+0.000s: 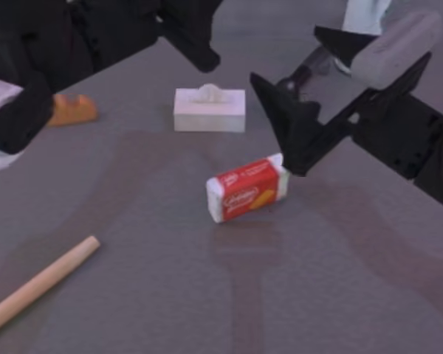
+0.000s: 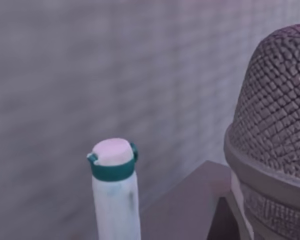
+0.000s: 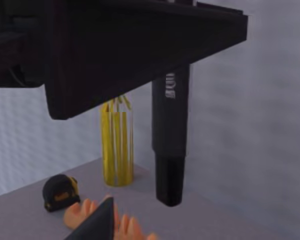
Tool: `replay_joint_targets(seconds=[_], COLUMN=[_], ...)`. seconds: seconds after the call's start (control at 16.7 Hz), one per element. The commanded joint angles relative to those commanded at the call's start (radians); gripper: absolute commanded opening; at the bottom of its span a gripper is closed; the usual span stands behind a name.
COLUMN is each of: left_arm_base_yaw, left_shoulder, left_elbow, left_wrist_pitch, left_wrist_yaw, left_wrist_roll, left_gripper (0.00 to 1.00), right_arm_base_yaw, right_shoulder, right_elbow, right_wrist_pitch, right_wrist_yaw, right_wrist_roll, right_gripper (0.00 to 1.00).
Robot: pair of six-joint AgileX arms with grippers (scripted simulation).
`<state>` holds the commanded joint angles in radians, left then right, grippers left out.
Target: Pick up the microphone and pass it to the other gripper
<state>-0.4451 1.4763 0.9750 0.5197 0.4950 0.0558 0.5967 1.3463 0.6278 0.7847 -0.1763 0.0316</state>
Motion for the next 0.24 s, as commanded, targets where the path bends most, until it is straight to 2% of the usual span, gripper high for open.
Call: replay_joint_targets(seconds=[0.24], left_arm_base_yaw=[0.052], left_shoulder=[-0.027], left_elbow=[-0.025], left_wrist_pitch=[-0.003], left_wrist_yaw=[0.044], left_wrist_roll=[0.001], left_gripper=[0.00], right_arm_base_yaw=[-0.008], right_shoulder=[-0.078], right_elbow=[-0.073], right_wrist_pitch=[-0.007], right_wrist_yaw=[-0.016], right_wrist_roll=[0.001], right_gripper=[1.00])
